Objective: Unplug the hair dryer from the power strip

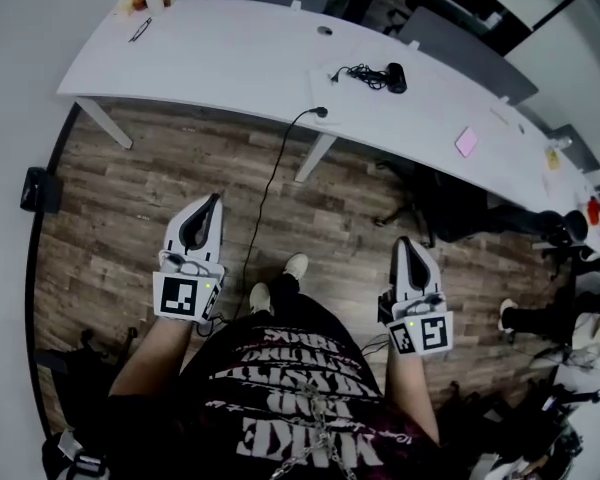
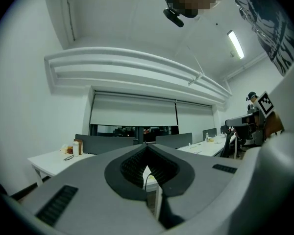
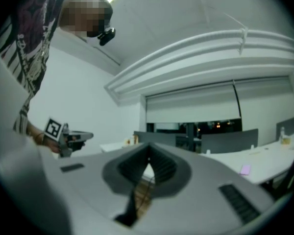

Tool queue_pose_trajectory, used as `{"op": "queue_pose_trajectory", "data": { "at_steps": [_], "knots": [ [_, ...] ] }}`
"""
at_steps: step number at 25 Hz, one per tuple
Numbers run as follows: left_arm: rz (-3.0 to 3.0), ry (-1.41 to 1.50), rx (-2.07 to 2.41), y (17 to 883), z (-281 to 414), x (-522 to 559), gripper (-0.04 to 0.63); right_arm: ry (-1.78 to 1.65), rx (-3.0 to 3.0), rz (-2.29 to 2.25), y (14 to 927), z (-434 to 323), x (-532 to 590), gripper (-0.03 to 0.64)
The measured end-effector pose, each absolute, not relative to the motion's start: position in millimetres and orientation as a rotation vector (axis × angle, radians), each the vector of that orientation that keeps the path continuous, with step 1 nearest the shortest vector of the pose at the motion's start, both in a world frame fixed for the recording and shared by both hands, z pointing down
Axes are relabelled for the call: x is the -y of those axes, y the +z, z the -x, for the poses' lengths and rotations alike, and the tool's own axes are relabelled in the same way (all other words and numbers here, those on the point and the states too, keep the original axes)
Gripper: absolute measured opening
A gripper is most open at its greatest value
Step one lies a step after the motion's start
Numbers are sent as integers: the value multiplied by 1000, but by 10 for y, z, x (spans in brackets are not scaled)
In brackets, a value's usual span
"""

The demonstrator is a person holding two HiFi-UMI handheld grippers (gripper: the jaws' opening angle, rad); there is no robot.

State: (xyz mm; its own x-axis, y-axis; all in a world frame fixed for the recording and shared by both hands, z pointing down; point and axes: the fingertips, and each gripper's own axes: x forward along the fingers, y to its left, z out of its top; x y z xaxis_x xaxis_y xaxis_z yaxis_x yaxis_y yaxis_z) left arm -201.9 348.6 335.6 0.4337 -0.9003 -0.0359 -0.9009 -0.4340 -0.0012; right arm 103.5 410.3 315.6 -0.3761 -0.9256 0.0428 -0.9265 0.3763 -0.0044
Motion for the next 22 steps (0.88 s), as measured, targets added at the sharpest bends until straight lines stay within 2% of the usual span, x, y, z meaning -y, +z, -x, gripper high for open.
{"op": "queue_pose_trajectory", "data": {
  "at_steps": [22],
  "knots": [
    [2688,-36,-1639,3477,1487,-2778,20,189,2593,-1761,3467,-1478,-3488,31]
  ]
}}
